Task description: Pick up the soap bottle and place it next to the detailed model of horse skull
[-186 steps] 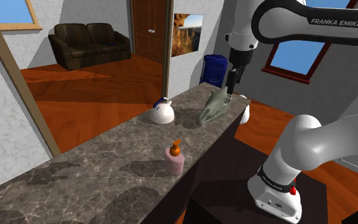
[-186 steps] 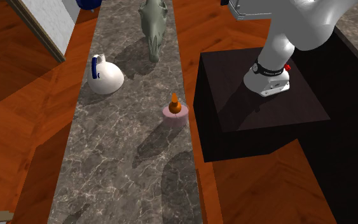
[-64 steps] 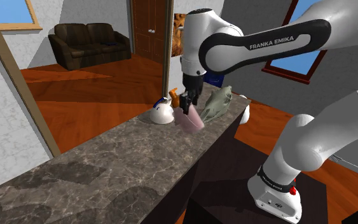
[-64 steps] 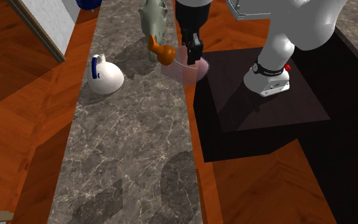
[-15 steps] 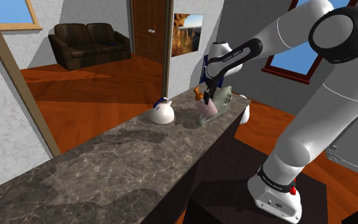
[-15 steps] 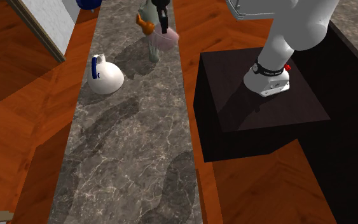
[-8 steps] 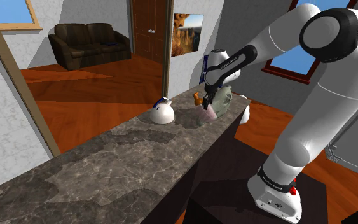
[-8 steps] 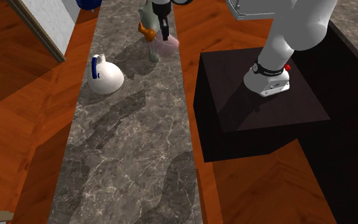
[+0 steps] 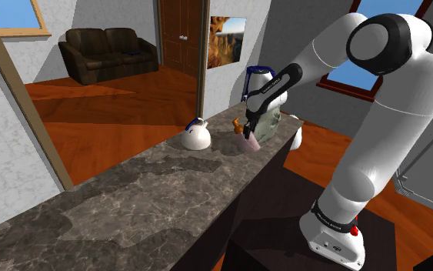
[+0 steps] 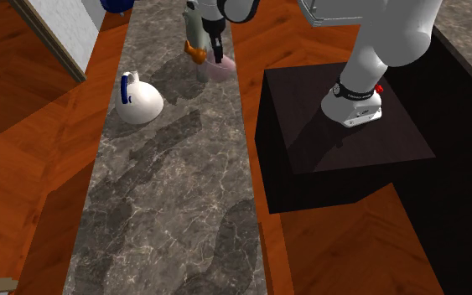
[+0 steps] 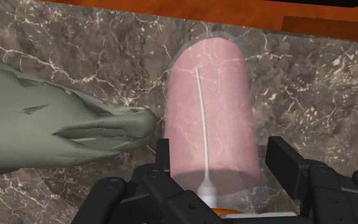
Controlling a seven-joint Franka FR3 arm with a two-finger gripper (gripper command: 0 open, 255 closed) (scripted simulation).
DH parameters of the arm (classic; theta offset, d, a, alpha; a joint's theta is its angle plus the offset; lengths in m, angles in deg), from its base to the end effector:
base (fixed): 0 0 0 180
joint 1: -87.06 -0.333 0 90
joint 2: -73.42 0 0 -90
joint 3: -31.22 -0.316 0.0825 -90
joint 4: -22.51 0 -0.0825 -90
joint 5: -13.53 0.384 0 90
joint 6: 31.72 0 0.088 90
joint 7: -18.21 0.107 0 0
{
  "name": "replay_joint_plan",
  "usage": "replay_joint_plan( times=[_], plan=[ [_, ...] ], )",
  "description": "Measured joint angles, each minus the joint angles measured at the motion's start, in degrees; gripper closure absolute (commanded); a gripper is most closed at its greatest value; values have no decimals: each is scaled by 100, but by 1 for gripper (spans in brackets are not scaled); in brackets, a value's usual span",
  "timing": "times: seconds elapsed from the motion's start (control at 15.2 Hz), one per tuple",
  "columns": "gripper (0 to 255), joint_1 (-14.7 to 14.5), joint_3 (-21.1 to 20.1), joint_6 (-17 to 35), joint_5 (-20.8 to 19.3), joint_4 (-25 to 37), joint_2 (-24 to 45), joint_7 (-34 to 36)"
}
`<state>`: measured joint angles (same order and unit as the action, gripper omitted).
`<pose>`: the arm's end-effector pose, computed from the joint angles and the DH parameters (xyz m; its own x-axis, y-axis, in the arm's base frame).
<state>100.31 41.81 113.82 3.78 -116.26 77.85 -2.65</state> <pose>0.4534 -0.1986 0.2808 0.9962 0.0865 -0.0103 0.0871 -0.9890 0.1198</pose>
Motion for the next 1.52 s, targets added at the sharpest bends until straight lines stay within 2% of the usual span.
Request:
replay_joint_plan(
  times=[1.32,1.52],
  plan=[
    [255,58,-53,1526,82,36,1475,90],
    [255,55,-55,1577,81,35,1525,101]
  ],
)
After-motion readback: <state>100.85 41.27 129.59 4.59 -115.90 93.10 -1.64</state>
